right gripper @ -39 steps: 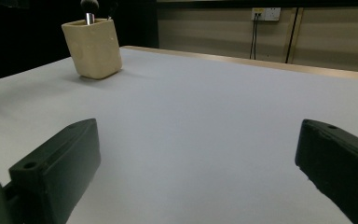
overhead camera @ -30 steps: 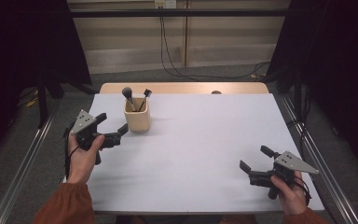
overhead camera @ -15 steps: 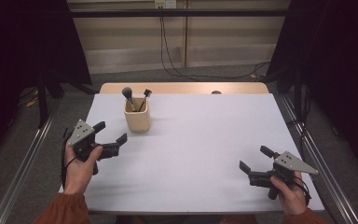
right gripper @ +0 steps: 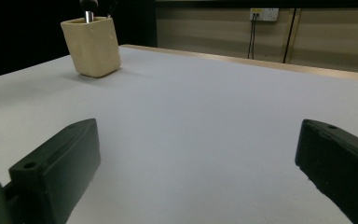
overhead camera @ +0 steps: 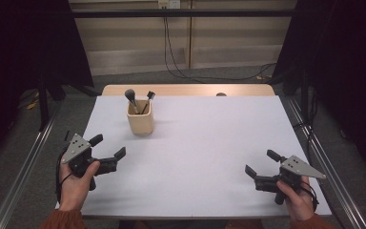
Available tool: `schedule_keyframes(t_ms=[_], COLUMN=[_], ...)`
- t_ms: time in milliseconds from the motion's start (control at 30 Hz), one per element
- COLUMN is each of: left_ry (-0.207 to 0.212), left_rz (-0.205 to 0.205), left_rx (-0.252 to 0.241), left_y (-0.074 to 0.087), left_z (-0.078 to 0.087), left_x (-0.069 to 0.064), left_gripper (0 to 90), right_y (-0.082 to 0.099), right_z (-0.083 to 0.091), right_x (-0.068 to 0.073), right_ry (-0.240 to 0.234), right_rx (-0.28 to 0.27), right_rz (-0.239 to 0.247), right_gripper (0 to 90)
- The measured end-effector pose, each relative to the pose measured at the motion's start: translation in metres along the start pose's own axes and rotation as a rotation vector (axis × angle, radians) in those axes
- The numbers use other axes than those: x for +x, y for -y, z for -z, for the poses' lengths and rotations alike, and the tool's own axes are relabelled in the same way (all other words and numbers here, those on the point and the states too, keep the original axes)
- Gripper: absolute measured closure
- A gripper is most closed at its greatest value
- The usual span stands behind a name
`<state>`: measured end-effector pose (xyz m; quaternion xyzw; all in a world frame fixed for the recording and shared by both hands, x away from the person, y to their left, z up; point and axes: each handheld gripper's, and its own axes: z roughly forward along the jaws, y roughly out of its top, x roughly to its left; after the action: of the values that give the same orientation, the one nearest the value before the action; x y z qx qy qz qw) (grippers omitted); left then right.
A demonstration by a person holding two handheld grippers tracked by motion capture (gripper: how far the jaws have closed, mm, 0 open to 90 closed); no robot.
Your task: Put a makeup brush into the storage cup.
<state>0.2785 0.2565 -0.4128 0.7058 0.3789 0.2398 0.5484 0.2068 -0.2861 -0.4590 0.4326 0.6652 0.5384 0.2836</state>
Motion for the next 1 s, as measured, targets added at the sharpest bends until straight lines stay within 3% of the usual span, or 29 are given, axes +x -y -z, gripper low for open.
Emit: schedule_keyframes(t_ms=[100, 200, 533, 600, 800, 1000], left_ry=[-0.011, -0.006, 0.013, 0.016, 0.013, 0.013], left_rz=[-0.005, -0.036, -0.023, -0.002, -0.034, -0.014], left_rx=[0.001, 0.005, 0.017, 0.018, 0.016, 0.026], left_y=[0.005, 0.01, 0.024, 0.027, 0.029, 0.033], left_z=[0.004, 0.006, 0.012, 0.013, 0.018, 0.024], left_x=[-0.005, -0.008, -0.012, -0.013, -0.017, -0.018], left_gripper=[2.7, 3.1, 3.0, 3.0, 3.0, 2.6], right_y=[0.0, 0.001, 0.001, 0.002, 0.002, 0.002], right_z=[0.001, 0.001, 0.002, 0.003, 0.007, 0.005], right_x=[0.0, -0.001, 0.0, -0.001, -0.001, 0.001], right_ry=[0.001, 0.003, 0.001, 0.003, 0.008, -0.002], right_rx=[-0.001, -0.001, 0.004, 0.004, -0.001, 0.004], right_rz=[0.0, 0.0, 0.008, 0.005, 0.005, 0.011], right_gripper=[0.0, 0.0, 0.0, 0.0, 0.0, 0.0])
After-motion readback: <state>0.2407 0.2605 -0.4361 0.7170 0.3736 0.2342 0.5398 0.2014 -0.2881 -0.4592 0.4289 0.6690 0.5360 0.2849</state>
